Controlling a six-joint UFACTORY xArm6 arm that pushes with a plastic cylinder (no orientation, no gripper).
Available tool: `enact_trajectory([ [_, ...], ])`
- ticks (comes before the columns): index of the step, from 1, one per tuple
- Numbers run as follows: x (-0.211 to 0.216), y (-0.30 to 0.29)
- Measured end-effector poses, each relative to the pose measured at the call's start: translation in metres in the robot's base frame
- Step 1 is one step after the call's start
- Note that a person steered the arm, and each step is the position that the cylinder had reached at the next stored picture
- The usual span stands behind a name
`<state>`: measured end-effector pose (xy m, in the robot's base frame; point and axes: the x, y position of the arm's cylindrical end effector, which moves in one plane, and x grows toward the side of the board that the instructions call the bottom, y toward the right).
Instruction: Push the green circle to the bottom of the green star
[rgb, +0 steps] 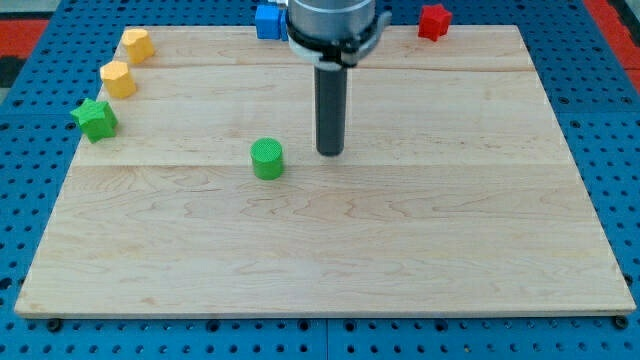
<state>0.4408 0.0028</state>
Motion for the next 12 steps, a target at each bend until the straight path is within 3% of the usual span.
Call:
enact_trajectory([
  [1, 0.009, -0.043],
  [2, -0.014, -0.043],
  [4, 0.020, -0.123],
  [5, 0.012, -0.145],
  [6, -0.008, -0.114],
  [8, 0.029, -0.175],
  [10, 0.007, -0.144],
  [12, 0.007, -0.174],
])
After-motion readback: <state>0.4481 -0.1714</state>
